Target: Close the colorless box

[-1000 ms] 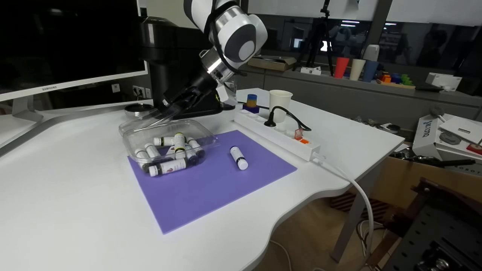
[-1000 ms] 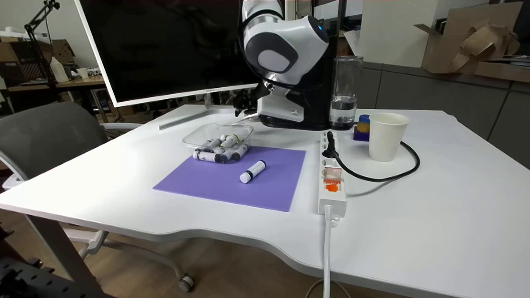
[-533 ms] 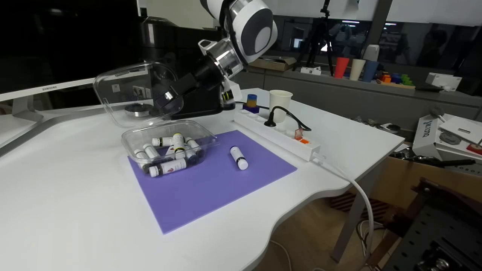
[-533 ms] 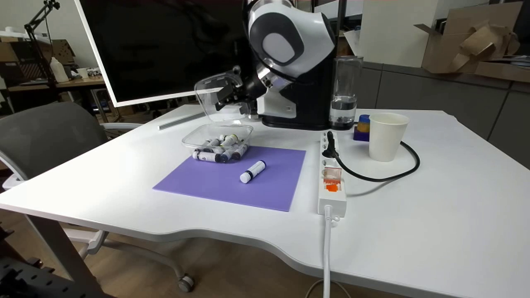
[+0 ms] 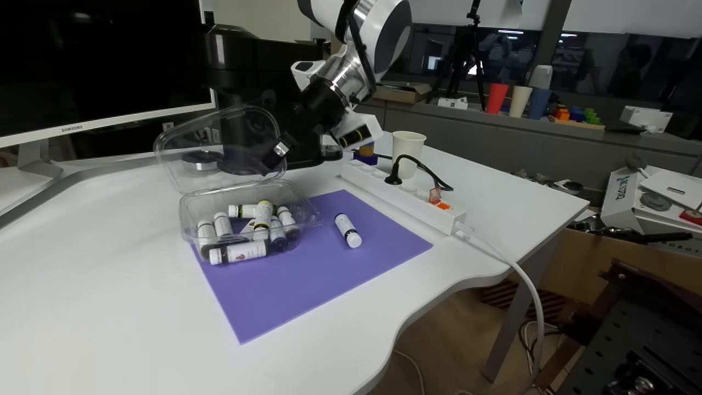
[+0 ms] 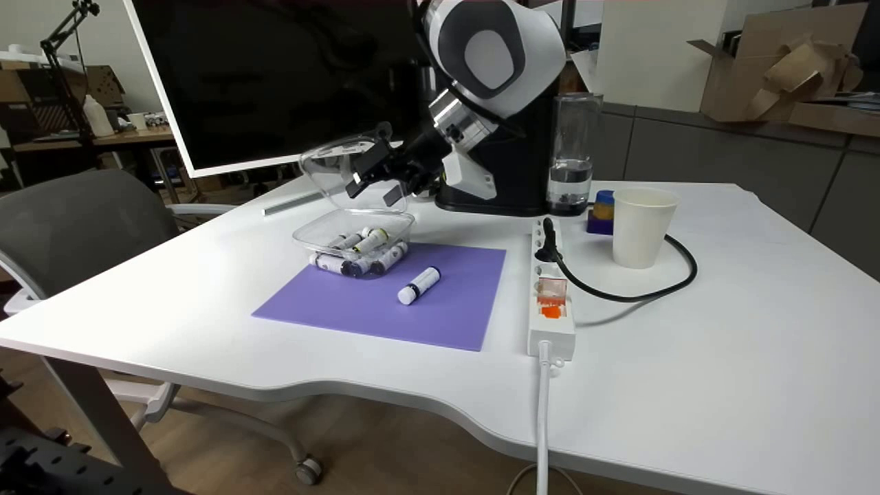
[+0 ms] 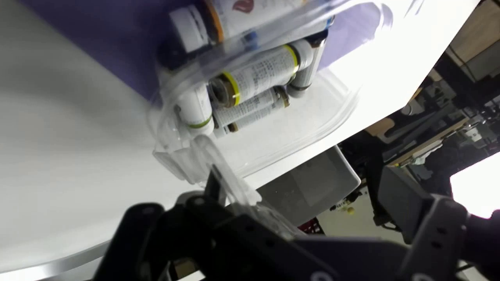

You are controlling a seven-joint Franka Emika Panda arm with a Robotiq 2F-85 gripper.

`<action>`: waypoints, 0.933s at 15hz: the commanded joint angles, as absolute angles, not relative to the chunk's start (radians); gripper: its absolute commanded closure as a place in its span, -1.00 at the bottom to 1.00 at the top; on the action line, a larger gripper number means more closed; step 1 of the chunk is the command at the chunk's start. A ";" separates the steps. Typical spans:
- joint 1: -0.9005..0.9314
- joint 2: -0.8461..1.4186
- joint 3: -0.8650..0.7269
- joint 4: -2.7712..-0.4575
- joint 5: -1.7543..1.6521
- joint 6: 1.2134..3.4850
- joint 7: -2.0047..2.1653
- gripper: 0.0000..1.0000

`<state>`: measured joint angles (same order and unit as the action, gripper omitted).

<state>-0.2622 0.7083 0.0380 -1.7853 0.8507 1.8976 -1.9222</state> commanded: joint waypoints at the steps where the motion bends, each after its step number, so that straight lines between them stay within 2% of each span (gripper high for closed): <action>1: -0.179 0.653 -0.014 -1.827 0.728 1.931 -1.815 -1.00; 14: -0.001 0.514 -0.002 -1.971 0.108 2.168 -1.426 -1.00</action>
<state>-0.0367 0.5635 -0.0047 -1.8986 0.2230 2.1079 -1.5417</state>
